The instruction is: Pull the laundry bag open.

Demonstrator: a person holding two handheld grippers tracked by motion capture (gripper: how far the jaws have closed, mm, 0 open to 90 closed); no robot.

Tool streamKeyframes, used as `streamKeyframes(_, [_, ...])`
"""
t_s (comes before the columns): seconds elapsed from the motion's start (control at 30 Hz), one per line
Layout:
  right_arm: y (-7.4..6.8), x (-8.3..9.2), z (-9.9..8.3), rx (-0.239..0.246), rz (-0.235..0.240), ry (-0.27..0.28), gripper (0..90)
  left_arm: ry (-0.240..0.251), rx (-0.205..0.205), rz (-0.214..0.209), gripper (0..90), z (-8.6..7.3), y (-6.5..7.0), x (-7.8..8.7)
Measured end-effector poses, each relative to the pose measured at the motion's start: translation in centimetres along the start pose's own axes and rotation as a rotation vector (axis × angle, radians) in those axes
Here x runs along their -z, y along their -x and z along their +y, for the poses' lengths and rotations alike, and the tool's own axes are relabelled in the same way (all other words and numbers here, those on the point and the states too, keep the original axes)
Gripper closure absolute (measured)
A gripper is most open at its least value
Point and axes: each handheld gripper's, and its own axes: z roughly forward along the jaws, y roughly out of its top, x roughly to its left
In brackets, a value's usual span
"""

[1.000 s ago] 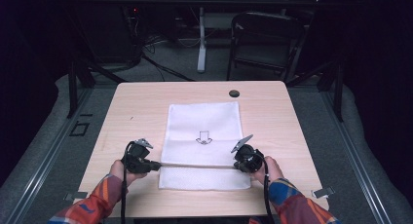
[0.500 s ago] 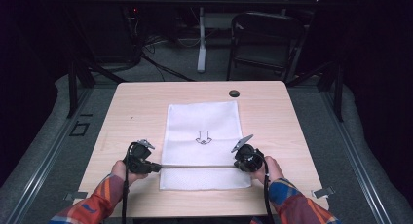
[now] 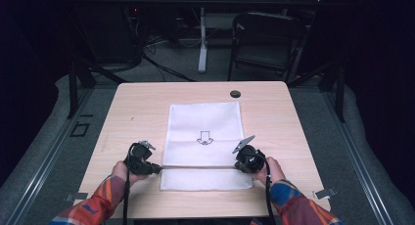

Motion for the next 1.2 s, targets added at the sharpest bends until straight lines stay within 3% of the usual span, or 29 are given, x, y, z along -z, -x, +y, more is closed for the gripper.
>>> streamKeyframes(0.13, [0.1, 0.3, 0.1, -0.011, 0.027, 0.014, 72.2, 0.030, 0.016, -0.017, 63.0, 0.0, -0.1, 0.6])
streamKeyframes(0.23, [0.3, 1.1, 0.2, -0.011, 0.003, 0.024, 60.6, 0.037, 0.016, -0.003, 47.5, 0.1, 0.1, 1.0])
streamKeyframes(0.33, [0.4, 2.1, 0.3, -0.026, -0.013, 0.047, 48.1, 0.055, 0.018, -0.002, 37.8, 0.1, 0.3, 1.5])
streamKeyframes(0.47, [0.6, 3.8, -0.2, -0.063, -0.033, 0.065, 26.6, 0.087, 0.021, 0.027, 21.4, -0.3, 0.4, 2.6])
streamKeyframes(0.6, [1.1, 5.5, -1.3, -0.124, -0.054, 0.089, 12.4, 0.115, 0.040, 0.069, 15.5, -1.0, 0.5, 3.6])
streamKeyframes(0.63, [1.3, 6.0, -1.6, -0.131, -0.067, 0.072, 10.2, 0.113, 0.043, 0.083, 15.0, -1.2, 0.5, 3.9])
streamKeyframes(0.7, [1.7, 6.7, -2.4, -0.165, -0.077, 0.094, 6.3, 0.117, 0.044, 0.111, 12.9, -1.7, 0.5, 4.4])
streamKeyframes(0.8, [1.9, 7.7, -3.8, -0.207, -0.129, 0.102, 2.5, 0.116, 0.058, 0.127, 11.5, -2.7, 0.3, 4.9])
streamKeyframes(0.93, [2.2, 8.7, -6.2, -0.272, -0.153, 0.103, 0.0, 0.116, 0.087, 0.153, 8.1, -3.8, -0.3, 5.4])
streamKeyframes(1.03, [2.5, 8.6, -7.3, -0.297, -0.153, 0.087, 0.0, 0.119, 0.115, 0.170, 7.4, -4.1, -1.0, 5.4])
streamKeyframes(1.2, [3.1, 7.4, -7.8, -0.302, -0.144, 0.016, 0.0, 0.071, 0.122, 0.172, 6.1, -4.0, -1.8, 4.3])
